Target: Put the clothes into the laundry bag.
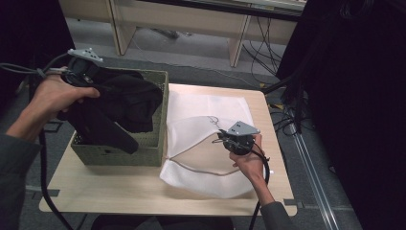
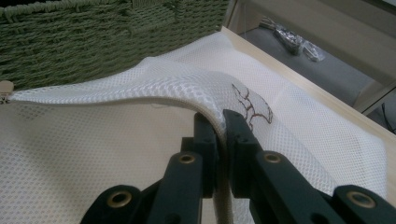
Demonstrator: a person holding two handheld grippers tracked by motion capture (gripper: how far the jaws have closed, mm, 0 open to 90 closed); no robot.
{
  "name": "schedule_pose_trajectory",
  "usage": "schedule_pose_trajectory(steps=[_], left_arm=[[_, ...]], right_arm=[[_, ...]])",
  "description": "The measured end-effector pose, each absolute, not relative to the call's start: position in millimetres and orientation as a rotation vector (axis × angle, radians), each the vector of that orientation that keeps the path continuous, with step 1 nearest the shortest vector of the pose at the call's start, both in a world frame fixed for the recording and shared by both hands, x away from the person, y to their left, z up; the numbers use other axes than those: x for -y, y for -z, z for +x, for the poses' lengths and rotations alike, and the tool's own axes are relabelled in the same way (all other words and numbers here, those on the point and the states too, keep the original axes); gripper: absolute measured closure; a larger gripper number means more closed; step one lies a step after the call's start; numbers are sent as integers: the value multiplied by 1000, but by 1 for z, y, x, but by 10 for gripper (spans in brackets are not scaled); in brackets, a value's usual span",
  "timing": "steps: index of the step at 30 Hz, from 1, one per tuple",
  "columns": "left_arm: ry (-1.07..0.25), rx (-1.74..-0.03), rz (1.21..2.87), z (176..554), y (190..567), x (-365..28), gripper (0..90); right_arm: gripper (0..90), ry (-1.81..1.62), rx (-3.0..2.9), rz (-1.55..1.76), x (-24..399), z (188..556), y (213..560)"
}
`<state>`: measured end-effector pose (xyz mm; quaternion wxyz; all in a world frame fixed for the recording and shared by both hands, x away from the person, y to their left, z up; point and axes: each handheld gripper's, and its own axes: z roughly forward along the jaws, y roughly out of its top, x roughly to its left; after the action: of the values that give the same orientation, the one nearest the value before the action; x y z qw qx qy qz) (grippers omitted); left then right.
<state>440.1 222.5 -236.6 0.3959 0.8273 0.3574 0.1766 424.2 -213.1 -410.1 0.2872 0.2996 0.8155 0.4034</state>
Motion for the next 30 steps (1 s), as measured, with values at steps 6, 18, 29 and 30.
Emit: schedule_pose_trajectory(steps=[6,18,29,30], left_arm=[[-423,-828,2078,422,206,-214,736],[-286,-603,2098,374,221,-155,735],[-96,-477,2163,371,277,-81,735],[-96,-492,2157,373,286,-74,734]], right_arm=[[851,-1083,-2168,802,213,425,410],[857,-1111,-2147,814,214,430,403],[859,-1145,-2120,802,211,435,390],[859,-1147,-2116,798,211,435,390]])
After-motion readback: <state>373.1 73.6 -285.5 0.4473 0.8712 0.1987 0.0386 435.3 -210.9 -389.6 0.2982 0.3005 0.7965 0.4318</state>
